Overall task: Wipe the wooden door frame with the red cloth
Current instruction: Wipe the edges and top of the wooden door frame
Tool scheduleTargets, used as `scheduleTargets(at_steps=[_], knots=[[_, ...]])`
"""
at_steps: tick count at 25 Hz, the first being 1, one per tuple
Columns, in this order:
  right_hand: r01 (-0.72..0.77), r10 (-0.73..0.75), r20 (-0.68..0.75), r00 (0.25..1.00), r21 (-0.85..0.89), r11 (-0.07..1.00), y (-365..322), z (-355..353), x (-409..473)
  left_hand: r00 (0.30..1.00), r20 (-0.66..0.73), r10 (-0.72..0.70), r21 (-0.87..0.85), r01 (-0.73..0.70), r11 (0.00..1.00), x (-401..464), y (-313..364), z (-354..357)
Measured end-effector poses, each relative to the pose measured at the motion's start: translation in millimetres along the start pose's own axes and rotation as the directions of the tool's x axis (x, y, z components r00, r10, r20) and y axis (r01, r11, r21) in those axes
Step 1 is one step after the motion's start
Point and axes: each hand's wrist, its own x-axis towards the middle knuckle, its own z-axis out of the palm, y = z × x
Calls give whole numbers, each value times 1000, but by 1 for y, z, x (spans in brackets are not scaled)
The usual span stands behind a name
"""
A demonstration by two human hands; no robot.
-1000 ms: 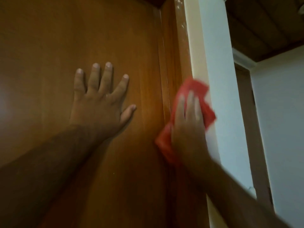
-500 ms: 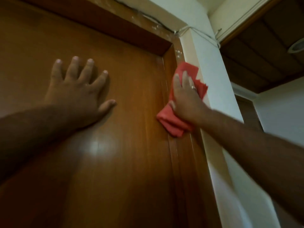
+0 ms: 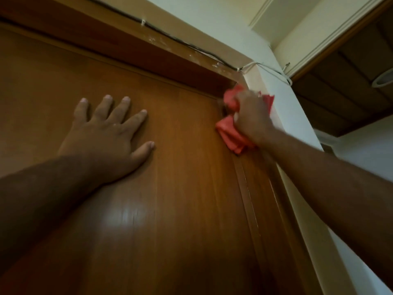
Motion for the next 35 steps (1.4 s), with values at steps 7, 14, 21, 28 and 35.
scheduleTargets(at_steps=[7,14,21,28,35], knots=[[-2,33,206,978,-148,989,14,6,-1,1000,22,6,14,-6,1000,-1,2,-6],[-177,185,-21,983,206,962,-29,13,54,999,34,-30,19,29,999,-2,10,-7],[345,-349,-7,937,174,922,-101,33,74,995,96,-25,-22,27,999,-4,7,-16],[-145,145,235,961,-16,989,-7,5,72,971,96,-220,112,209,971,-26,-112,-37],[378,-381,-11,925,146,914,-238,42,67,949,68,-307,109,298,948,-42,-122,-44]])
